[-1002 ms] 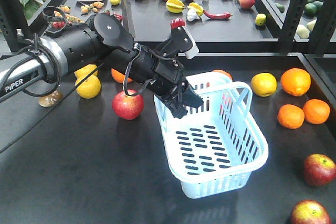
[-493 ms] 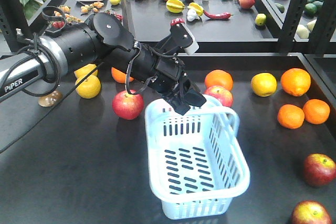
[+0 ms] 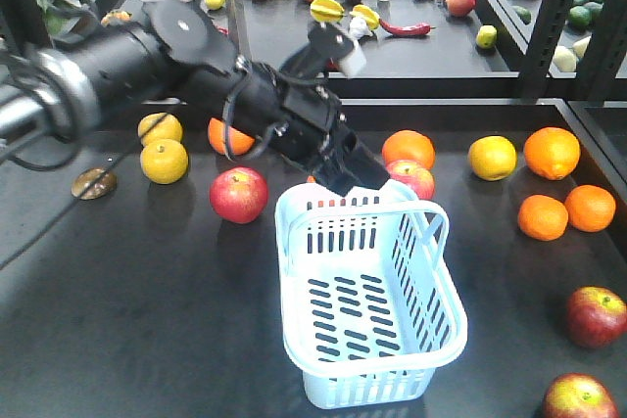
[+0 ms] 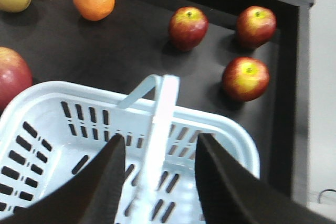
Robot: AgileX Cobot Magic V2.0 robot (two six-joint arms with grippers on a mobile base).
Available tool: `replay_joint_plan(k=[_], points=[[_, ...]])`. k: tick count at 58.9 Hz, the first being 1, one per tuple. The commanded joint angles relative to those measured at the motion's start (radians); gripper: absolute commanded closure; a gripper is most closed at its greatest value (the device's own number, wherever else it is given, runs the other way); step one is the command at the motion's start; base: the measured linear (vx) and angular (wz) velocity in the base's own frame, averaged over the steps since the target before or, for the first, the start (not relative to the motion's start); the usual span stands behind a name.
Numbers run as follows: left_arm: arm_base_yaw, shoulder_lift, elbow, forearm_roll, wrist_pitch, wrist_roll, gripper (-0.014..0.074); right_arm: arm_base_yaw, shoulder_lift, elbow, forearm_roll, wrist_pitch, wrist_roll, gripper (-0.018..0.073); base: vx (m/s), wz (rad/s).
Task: Pick three apples into basket with both arms
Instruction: 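Open the left gripper, release the handle and withdraw the left arm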
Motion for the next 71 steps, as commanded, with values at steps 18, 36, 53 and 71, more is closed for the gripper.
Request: replay_joint_plan(k=[18,36,53,71], points=[[-0.006,-0.317,-0.025,0.074,0.209,-0.22,0.0596,-0.004,-0.012,0.011,-0.009,-0.073,-0.008,0.0568,0.0,0.0],[-0.006,-0.552,0.304,0.127,0.208,-0.294,0.0604,-0.004,-0.012,0.011,-0.009,-0.073,-0.008,0.0568,0.0,0.0],[-0.006,-0.873,0.75,0.131,0.042,-0.27,0.0604,-0.004,-0.012,0.011,-0.009,-0.073,-0.008,0.0568,0.0,0.0],[-0.006,-1.118,1.093,0.13,-0.318,-0.289,0.0603,-0.004,-0.012,0.011,-0.009,-0.073,-0.008,0.0568,0.0,0.0]])
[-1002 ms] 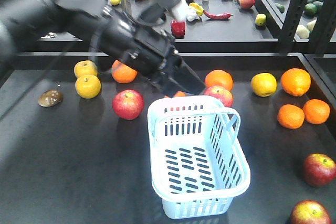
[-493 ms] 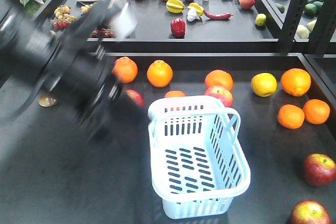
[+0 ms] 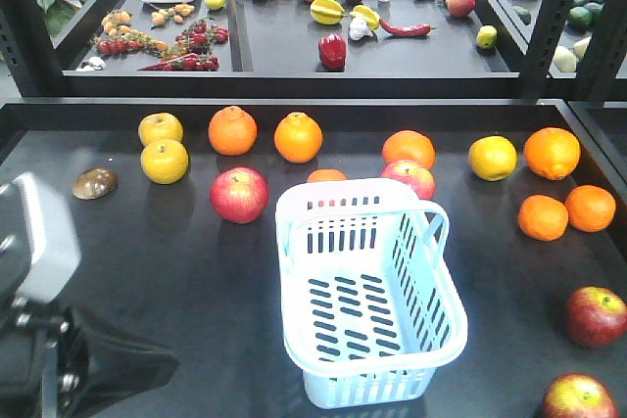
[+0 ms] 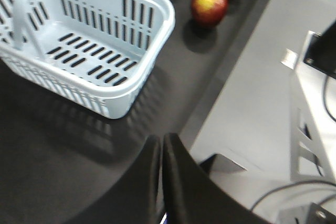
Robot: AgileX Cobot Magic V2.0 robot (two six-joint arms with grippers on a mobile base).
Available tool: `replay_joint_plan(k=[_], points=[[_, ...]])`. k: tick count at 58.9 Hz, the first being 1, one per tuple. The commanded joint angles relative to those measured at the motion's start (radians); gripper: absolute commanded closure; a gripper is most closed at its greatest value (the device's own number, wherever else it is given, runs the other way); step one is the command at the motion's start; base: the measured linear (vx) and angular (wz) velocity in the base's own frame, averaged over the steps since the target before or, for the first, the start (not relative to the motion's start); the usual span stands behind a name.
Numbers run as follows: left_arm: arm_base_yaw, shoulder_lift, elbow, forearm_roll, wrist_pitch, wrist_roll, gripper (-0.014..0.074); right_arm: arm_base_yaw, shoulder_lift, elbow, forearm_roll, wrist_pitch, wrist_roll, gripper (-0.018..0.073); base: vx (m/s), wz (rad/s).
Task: Pick three apples into basket with both arms
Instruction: 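Open the left gripper, release the handle and withdraw the left arm, then reach the right gripper down to a red apple and close on it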
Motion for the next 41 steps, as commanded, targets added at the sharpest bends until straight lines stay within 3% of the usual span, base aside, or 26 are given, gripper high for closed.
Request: replay_joint_plan(k=[1,18,41], points=[[-0.006,-0.055,0.043,-0.046,-0.12,-0.024,0.0603,-0.004,-0.012,0.011,-0.009,-0.073,-0.008,0.0568,0.0,0.0],[-0.005,-0.083,0.143,-0.045,-0.111,-0.027,0.0603,-0.004,-0.012,0.011,-0.009,-0.073,-0.008,0.0568,0.0,0.0],[-0.005,-0.083,0.15,-0.045,-0.111,-0.027,0.0603,-0.004,-0.012,0.011,-0.009,-0.073,-0.008,0.0568,0.0,0.0]])
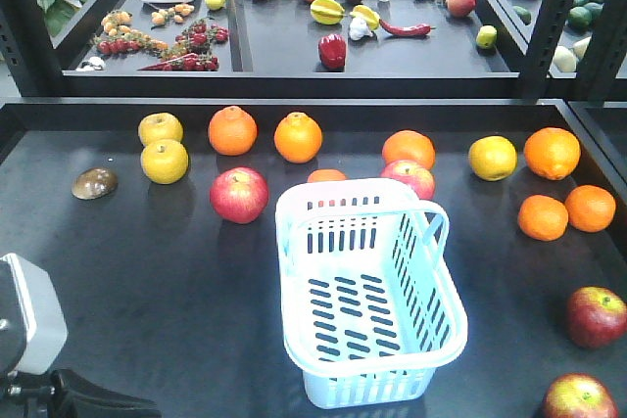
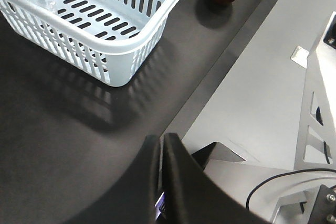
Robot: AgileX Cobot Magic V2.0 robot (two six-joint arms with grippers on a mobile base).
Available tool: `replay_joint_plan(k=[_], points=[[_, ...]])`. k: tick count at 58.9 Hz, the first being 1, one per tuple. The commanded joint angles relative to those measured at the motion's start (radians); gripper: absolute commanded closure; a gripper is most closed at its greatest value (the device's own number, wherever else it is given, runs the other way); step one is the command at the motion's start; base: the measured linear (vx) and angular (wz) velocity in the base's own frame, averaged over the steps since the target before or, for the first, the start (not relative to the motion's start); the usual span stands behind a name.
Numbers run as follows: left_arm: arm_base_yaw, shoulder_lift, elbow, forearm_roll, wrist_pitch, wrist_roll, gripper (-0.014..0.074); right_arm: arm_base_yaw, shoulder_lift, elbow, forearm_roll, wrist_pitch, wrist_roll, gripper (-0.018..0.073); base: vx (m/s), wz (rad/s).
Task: Pick three apples into basket with both arms
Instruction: 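Reach the right gripper down to a red apple and close on it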
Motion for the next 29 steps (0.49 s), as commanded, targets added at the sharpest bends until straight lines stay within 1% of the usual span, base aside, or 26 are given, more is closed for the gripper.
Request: replay_joint_plan(k=[1,17,23,25,29], points=[[-0.005,-0.007,-0.027,-0.042,-0.043,-0.013,0.0603,-0.004,-0.012,0.011,-0.009,-0.073,-0.008,0.0568,0.0,0.0],[-0.005,-0.007,-0.027,-0.043,-0.043,-0.013,0.0602,-0.004,-0.012,0.011,-0.009,-0.073,-0.008,0.0568,0.0,0.0],[-0.005,-0.007,-0.027,-0.043,-0.043,-0.013,0.0602,-0.004,-0.012,0.011,-0.008,-0.092,-0.007,0.0568,0.0,0.0],[-0.005,-0.007,-0.027,-0.043,-0.043,-0.013,0.0602,-0.002,-0.012,0.011,0.002,-0.092,0.0,0.0568,0.0,0.0],[-0.005,-0.007,-0.027,-0.043,-0.043,-0.013,0.0602,-0.001,-0.012,0.011,0.064,-0.109,0.035,0.0568,0.0,0.0]])
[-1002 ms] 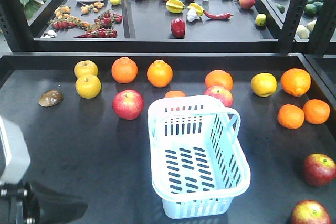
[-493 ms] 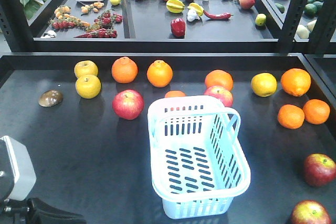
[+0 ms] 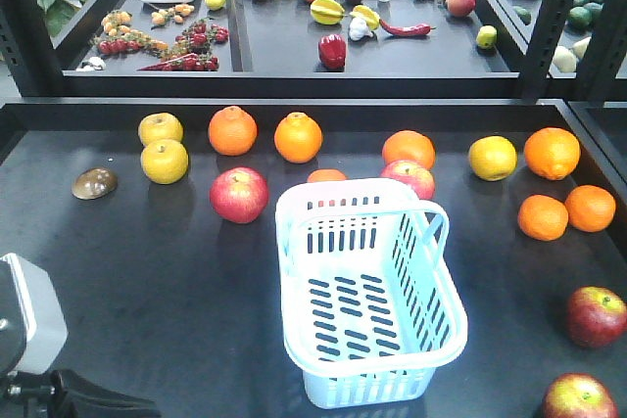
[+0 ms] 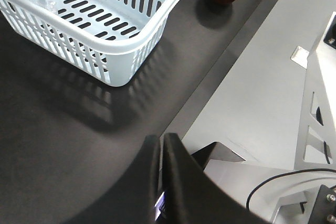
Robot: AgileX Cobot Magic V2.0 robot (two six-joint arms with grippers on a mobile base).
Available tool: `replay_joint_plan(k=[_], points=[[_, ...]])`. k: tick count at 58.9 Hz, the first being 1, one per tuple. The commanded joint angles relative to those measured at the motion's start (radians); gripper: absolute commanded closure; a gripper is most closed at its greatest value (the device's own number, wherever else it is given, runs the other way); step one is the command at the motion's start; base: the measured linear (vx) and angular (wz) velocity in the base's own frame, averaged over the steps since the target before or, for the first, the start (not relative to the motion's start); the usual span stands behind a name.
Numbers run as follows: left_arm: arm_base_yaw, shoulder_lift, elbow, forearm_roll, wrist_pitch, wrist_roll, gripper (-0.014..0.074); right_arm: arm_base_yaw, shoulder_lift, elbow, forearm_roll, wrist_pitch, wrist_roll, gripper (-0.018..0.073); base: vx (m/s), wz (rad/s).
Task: Pick three apples into basket with both arms
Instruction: 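Reach the right gripper down to a red apple and close on it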
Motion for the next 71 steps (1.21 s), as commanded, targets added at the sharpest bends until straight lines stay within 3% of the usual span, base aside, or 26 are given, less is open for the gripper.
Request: replay_joint_plan(k=[1,10,25,33,43,52,57,63,71], points=[[-0.005,-0.007,-0.027,-0.043,-0.043,-0.013,0.0602,-0.001,-0.012,0.011,0.075,-0.103,0.044,0.0568,0.0,0.0],[-0.005,-0.007,-0.027,-0.043,-0.043,-0.013,0.0602,-0.001,-0.012,0.011,0.258,-0.124,0.118,0.0568,0.0,0.0],[-0.005,-0.007,-0.027,-0.043,-0.043,-0.013,0.0602,-0.001,-0.012,0.002,0.428,-0.069,0.111,0.0565,0.0,0.0],[-0.005,-0.007,-0.027,-0.043,-0.042,-0.013,0.0602,-0.001,-0.002,-0.117,0.376,0.128,0.025,0.0564,0.0,0.0],[-0.005,-0.007,-0.027,-0.043,-0.043,-0.013,0.0602,-0.001,0.142,-0.392,0.345,0.282,-0.103,0.0564,0.0,0.0],[-0.005,-0.007,-0.027,-0.043,-0.043,-0.013,0.0602,-0.001,0.342,-0.612,0.192,0.386,-0.176,0.0564,0.0,0.0],[-0.005,-0.007,-0.027,-0.043,-0.043,-0.013,0.0602,-0.001,0.429,-0.675,0.113,0.382,-0.193,0.0564,0.0,0.0],[-0.005,-0.007,-0.027,-0.043,-0.043,-0.013,0.0602,-0.001,0.492,-0.689,0.107,0.395,-0.191,0.0564,0.0,0.0],[-0.005,-0.007,-0.027,-0.043,-0.043,-0.013,0.0602,-0.001,0.626,-0.741,0.105,0.603,-0.164,0.0559,0.0,0.0]])
